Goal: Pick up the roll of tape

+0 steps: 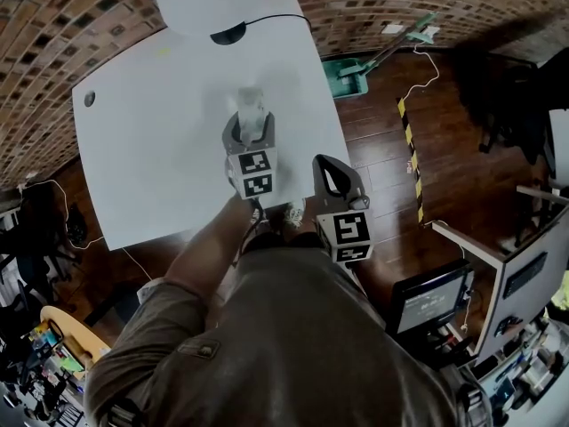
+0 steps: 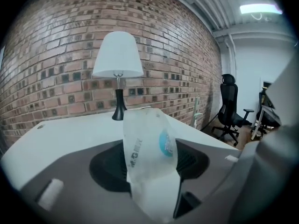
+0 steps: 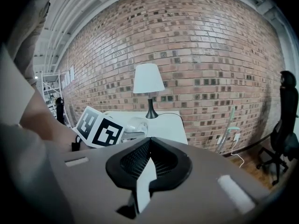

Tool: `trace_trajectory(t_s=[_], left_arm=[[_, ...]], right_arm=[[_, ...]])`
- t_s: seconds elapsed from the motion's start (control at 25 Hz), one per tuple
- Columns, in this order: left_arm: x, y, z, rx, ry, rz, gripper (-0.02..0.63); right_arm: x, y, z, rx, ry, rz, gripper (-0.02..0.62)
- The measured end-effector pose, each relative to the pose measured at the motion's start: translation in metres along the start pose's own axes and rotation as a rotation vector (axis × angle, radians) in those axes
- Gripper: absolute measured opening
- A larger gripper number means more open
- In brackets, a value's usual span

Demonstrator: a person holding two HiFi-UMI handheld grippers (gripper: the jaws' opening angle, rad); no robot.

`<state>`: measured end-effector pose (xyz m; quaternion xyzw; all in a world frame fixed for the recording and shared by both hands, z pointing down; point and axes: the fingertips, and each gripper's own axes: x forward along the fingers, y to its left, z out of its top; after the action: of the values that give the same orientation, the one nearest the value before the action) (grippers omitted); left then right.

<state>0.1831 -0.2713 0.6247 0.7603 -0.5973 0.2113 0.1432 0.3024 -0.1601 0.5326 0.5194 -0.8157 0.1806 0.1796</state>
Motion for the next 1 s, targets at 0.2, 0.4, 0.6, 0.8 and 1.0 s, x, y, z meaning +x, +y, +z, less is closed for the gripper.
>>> trace_trajectory(t_s=[0.2, 0.4, 0.6, 0.8, 1.0], left_arm=[[-0.009, -0.001, 0.002, -0.002, 0.0, -0.059, 0.245], [-0.022, 0.001, -0.002, -0.006, 0.018, -0.09, 0.243], [-0.046, 0.011, -0.01, -0.006, 0.02, -0.101, 0.242], [-0.077, 0.024, -0.004, -0.009, -0.009, -0.104, 0.242], [-0.109, 0.044, 0.015, -0.023, -0.063, -0.093, 0.242]], right_arm=[[-0.002, 0.004, 0.002, -0.012, -0.007, 0.0, 0.011], [-0.002, 0.011, 0.004, -0.014, -0.003, 0.012, 0.011], [0.001, 0.025, 0.01, -0.021, -0.027, 0.033, 0.011], [0.005, 0.041, 0.019, -0.029, -0.059, 0.055, 0.011], [0.008, 0.061, 0.037, -0.04, -0.105, 0.078, 0.011]])
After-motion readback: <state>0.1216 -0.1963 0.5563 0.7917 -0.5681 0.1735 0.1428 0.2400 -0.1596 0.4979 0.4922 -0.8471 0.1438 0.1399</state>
